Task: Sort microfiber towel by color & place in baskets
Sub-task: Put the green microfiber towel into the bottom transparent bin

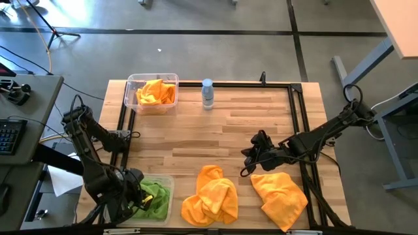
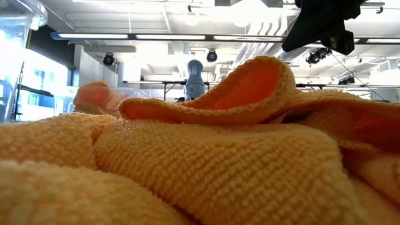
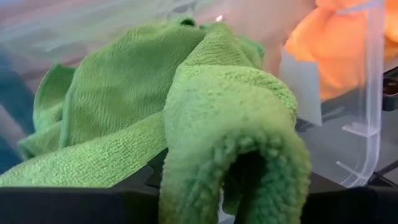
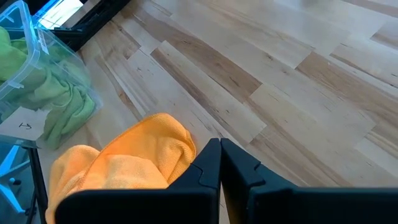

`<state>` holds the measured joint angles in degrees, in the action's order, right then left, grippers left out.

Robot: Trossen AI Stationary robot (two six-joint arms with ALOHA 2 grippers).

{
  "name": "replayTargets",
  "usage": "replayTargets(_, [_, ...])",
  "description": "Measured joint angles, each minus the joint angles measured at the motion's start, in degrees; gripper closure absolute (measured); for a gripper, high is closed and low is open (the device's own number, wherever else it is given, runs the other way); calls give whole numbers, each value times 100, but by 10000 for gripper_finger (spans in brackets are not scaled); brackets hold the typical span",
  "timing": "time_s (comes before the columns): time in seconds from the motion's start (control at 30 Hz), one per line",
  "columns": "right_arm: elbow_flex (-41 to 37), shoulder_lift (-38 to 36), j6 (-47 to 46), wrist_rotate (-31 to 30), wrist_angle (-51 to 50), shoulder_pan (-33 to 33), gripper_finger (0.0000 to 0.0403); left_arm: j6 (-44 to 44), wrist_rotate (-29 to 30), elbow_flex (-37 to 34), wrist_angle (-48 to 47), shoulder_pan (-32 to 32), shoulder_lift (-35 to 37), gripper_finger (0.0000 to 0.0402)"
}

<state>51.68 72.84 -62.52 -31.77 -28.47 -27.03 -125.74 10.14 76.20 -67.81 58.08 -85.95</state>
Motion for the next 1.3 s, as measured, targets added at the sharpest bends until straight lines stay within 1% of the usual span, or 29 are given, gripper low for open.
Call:
replayTargets(0.13, [0, 0, 0, 0, 0, 0, 403, 127, 303, 0, 3, 2, 0, 249])
replayTargets(0.23, [0, 0, 0, 0, 0, 0, 403, 137, 397, 0, -5, 0, 0, 233])
replayTargets(0.47, [0, 0, 103, 0, 0, -2, 403, 164, 393, -4, -37, 0, 0, 171])
replayTargets(0.53, [0, 0, 106, 1, 0, 0, 403, 279, 341, -4, 0, 1, 0, 161])
replayTargets(0.6, [0, 0, 107, 2, 0, 0, 403, 301, 155, -4, 190, 0, 0, 158])
replayTargets(0.67, [0, 0, 107, 1, 0, -1, 403, 544, 74, -4, 473, 2, 0, 157])
replayTargets(0.77, [0, 0, 109, 2, 0, 0, 403, 1322, 212, -3, 1040, 13, 0, 157])
replayTargets(0.8, [0, 0, 109, 2, 0, 0, 403, 1230, 71, 0, 930, 11, 1, 157])
replayTargets(0.83, [0, 0, 109, 2, 0, -1, 403, 912, -173, 2, 629, -4, 4, 158])
replayTargets(0.9, [0, 0, 109, 2, 0, 0, 403, 29, -564, -12, -168, -6, 4, 162])
replayTargets(0.93, [0, 0, 109, 2, 0, -1, 403, -324, -607, -20, -364, 9, 4, 163])
replayTargets(0.97, [0, 0, 109, 2, 0, -1, 403, -359, -529, -20, -254, 30, 4, 164])
replayTargets(1.03, [0, 0, 109, 2, 0, 0, 403, 74, -299, -8, 297, 57, 4, 164])
replayTargets(1.07, [0, 0, 108, 2, 0, 0, 403, 152, -280, -1, 381, 56, 10, 165])
replayTargets(1.13, [0, 0, 107, 5, 0, 0, 403, -52, -442, 4, 32, 44, 31, 165])
replayTargets(1.2, [0, 0, 100, 5, 0, 0, 403, -487, -582, -13, -422, 44, 31, 165])
replayTargets(1.23, [0, 0, 90, 5, 2, 0, 403, -535, -553, -13, -348, 44, 31, 165])
replayTargets(1.3, [0, 0, 90, 7, 2, 0, 403, -263, -363, -5, 56, 46, 55, 165])
